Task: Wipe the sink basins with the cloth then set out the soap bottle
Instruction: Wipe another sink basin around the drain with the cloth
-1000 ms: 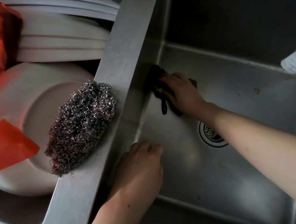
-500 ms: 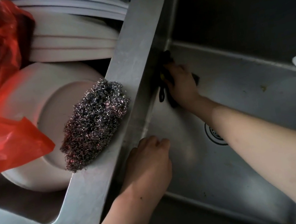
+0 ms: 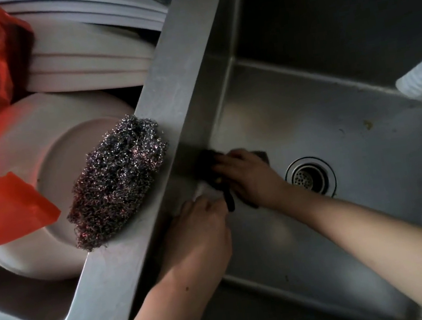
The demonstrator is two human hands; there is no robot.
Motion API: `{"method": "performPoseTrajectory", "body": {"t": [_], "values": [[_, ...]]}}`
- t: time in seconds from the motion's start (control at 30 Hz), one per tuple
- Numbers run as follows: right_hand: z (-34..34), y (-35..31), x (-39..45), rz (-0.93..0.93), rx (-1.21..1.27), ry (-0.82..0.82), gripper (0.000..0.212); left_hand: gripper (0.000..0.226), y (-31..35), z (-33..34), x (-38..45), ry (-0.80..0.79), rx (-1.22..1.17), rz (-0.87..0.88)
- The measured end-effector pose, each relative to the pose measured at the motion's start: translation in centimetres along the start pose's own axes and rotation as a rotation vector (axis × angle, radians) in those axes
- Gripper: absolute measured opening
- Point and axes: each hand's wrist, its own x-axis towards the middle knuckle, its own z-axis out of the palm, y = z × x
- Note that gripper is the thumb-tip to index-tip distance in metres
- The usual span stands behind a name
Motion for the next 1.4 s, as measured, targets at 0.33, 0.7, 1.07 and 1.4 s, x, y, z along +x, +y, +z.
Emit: {"method": "performPoseTrajectory", "body": {"t": [0.33,0.7,1.07,1.4], "values": [[-4.4,11.2,12.6,0.548,-0.066,0.167,0.045,0.02,0.3,-0.6,-0.2,0.027,-0.012,0.018],[-1.3,-1.7,3.9,0.376,0.096,0.179,0.033,0.019,-0.5,-0.2,-2.0,0.151,-0.029,0.09],[1.9,-12.2,-7.4,-0.182,0.329,-0.314,0.027,0.03,-0.3,-3.5,-7.6,0.189,0.094,0.26],[0.2,-9.6,-3.9,-0.045,0.04,-0.28,0.048,0.023,-3.2,-4.5,-10.9,0.274,0.108,0.456]]}}
